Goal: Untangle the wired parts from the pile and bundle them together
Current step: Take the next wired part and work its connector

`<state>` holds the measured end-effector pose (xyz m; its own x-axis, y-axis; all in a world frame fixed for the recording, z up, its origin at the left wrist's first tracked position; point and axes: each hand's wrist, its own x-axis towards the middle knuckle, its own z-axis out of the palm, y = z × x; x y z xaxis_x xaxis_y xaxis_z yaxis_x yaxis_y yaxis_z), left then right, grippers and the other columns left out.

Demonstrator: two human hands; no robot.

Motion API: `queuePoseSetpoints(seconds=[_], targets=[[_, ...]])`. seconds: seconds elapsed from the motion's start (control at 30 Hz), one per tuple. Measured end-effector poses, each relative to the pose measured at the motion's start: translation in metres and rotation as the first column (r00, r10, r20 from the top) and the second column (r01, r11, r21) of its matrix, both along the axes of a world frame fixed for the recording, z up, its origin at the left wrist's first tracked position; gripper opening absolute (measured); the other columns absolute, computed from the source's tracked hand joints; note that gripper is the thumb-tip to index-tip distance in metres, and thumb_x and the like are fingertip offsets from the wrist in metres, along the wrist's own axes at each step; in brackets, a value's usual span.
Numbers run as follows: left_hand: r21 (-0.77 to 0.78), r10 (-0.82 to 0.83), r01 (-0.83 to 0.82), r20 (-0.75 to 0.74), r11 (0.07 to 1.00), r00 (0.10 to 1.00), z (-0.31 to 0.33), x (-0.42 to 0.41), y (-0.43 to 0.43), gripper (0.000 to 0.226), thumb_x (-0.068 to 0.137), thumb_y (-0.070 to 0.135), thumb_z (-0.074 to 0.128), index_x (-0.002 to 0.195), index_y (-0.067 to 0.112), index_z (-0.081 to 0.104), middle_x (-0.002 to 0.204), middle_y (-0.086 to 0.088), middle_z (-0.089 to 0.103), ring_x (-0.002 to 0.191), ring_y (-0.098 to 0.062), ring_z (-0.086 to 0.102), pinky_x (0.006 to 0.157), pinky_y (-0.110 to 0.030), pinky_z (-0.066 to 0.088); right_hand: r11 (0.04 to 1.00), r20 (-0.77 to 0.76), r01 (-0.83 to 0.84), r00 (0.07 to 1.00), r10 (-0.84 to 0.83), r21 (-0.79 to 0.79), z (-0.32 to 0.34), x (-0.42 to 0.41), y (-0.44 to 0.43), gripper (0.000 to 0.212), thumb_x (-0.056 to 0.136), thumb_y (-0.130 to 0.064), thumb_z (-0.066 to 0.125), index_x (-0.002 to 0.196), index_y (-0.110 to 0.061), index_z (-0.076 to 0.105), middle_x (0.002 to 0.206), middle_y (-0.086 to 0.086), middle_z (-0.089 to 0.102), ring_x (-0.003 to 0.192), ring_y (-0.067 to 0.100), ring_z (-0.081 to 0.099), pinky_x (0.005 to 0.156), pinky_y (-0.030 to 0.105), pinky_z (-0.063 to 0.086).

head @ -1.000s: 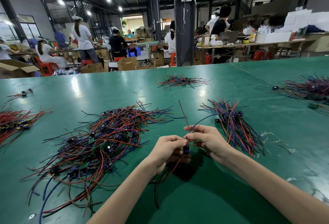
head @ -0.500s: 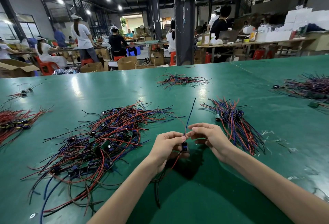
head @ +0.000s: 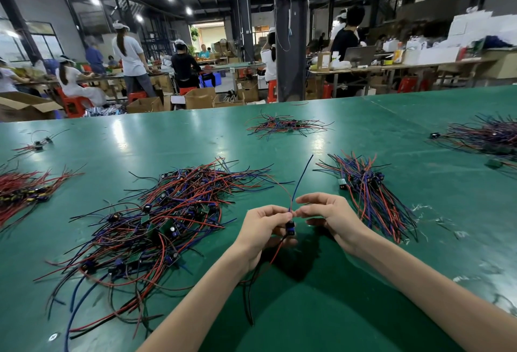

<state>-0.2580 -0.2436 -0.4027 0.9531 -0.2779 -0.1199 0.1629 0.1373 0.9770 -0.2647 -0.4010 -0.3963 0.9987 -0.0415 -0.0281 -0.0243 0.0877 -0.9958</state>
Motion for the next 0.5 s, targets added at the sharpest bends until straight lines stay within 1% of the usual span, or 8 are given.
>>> queuePoseSetpoints(seconds=[0.1,0.2,0.4,0.5], targets=[[0.004,-0.005,0.005,0.0,1.0,1.0,-0.0003,-0.0002,-0.0001,0.01,0.085,0.001,0.064,0.077,0.005,0.068,0.066,-0.009,0.06,0.049,-0.011,0.051,0.052,-0.03,0.056,1.0,0.002,0.009,1.0,-0.009,-0.014,0.0,-0.0004,0.0002,0.017,0.085,0.005,0.057,0.086,-0.007,0.068,0.07,0.008,0.07,0.069,0.015,0.061,0.067,0.024,0.045],[0.009,-0.009,0.009,0.004,1.0,1.0,-0.0002,0.0001,-0.0003,0.01,0.085,0.001,0.064,0.078,0.004,0.07,0.067,-0.009,0.061,0.048,-0.009,0.052,0.053,-0.03,0.056,0.999,0.007,0.027,1.0,-0.027,-0.026,0.0006,-0.0003,0.0002,0.017,0.087,0.006,0.055,0.087,-0.005,0.068,0.066,0.006,0.069,0.065,0.012,0.06,0.063,0.021,0.047],[0.023,-0.008,0.008,0.005,1.0,1.0,-0.0005,-0.0001,-0.0002,0.009,0.084,0.002,0.066,0.077,0.005,0.07,0.069,-0.01,0.06,0.055,-0.015,0.053,0.054,-0.03,0.056,0.999,0.008,0.043,0.999,-0.043,-0.021,0.0009,-0.0003,0.0,0.017,0.088,0.007,0.053,0.089,-0.002,0.068,0.065,0.007,0.066,0.06,0.015,0.054,0.059,0.019,0.048],[0.026,-0.009,0.009,0.006,1.0,1.0,-0.0007,0.0002,-0.0004,0.008,0.084,0.002,0.066,0.078,0.004,0.07,0.067,-0.009,0.06,0.054,-0.014,0.052,0.054,-0.03,0.056,0.999,0.008,0.041,0.999,-0.041,-0.027,0.0003,-0.0001,0.0002,0.018,0.088,0.007,0.053,0.087,-0.003,0.068,0.065,0.007,0.066,0.059,0.015,0.054,0.06,0.02,0.048]])
